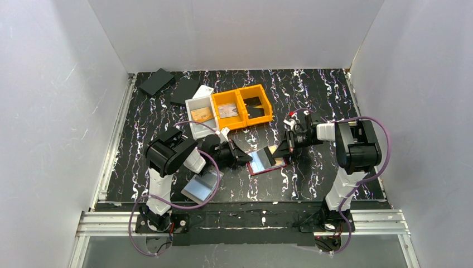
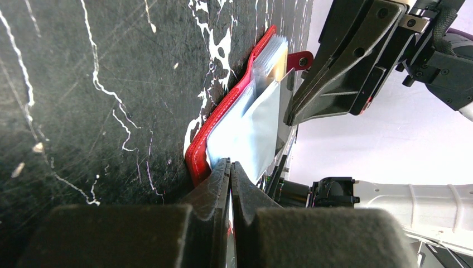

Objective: Take the credit cards out of the card holder
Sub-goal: Remove the credit card from the card holder.

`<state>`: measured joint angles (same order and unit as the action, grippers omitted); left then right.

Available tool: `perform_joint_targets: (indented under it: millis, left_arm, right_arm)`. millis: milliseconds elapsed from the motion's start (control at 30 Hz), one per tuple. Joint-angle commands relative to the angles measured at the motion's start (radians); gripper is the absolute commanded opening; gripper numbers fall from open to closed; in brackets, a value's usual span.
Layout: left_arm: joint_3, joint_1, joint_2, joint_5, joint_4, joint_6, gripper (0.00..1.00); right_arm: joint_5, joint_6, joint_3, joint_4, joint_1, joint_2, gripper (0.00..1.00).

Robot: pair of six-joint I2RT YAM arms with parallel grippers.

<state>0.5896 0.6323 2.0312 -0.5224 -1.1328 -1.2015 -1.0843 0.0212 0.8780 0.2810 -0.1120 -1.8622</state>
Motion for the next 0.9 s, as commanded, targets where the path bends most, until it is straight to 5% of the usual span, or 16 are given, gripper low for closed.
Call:
perform_joint_targets:
  millis: [0, 567, 867]
  left_arm:
    - [-0.049, -0.003, 0.055, 0.030, 0.254, 0.039, 0.00]
    - [-0.114, -0.003, -0.282, 0.029, 0.257, 0.038, 0.47]
    - [-0.159, 0.015, -0.458, 0.064, 0.261, 0.077, 0.51]
  right_arm:
    - [-0.029, -0.065, 0.048, 0.035, 0.019, 0.005, 0.01]
    - [-0.086, -0.129, 0.057, 0.094, 0.093, 0.043, 0.01]
    - [-0.121, -0.090, 0.040, 0.057, 0.101, 0.080, 0.01]
